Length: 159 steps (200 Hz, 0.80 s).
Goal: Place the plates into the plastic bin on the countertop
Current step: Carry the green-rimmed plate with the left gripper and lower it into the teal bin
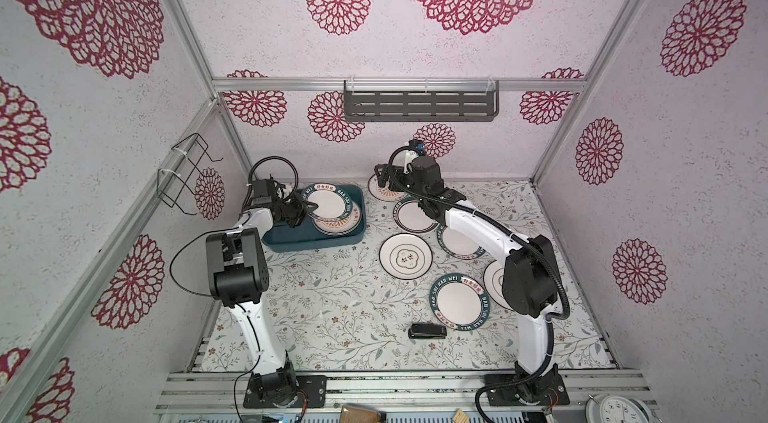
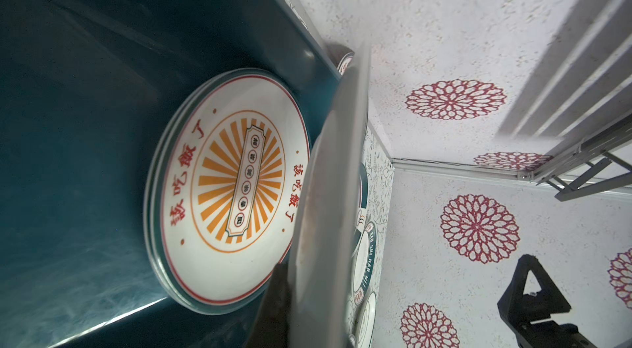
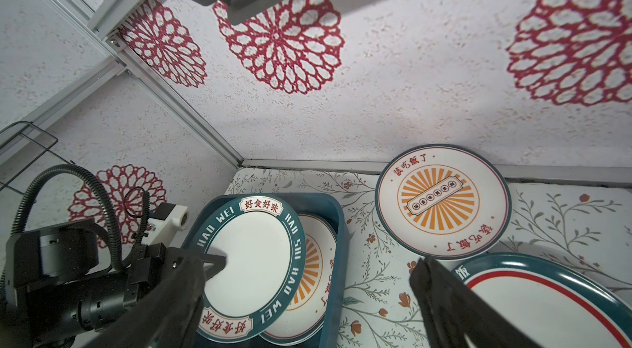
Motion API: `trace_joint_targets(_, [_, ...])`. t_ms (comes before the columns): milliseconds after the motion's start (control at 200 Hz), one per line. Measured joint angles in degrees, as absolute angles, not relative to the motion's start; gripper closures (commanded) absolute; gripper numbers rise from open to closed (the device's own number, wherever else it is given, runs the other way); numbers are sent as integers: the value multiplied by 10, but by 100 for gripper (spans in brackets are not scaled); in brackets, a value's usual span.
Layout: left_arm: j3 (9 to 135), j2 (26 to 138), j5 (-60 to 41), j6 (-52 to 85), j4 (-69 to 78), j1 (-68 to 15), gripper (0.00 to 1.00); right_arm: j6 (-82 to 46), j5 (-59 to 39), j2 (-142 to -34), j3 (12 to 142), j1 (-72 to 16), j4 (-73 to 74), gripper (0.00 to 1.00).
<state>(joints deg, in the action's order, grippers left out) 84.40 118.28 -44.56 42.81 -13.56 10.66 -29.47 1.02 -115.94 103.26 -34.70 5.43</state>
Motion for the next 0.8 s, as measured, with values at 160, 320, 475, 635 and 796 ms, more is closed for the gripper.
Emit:
trace_joint_targets(160, [847, 1197, -445, 425, -126, 94, 97, -295, 7, -1159, 1033, -341, 53, 1])
trace_joint_targets(320, [862, 1227, -443, 426, -125, 85, 97, -294, 6, -1159, 1039, -335, 41, 1])
trace_joint_targets(475, [869, 1239, -440, 426, -127, 79, 97, -289, 6, -1159, 1040, -332, 36, 1])
trace_joint_targets(635, [881, 1248, -435, 427, -126, 73, 97, -285, 4, -1160, 1044, -328, 28, 1])
trace_joint_targets(796, [881, 1255, -429, 425, -129, 72, 97, -283, -3, -1171, 1063, -321, 27, 1])
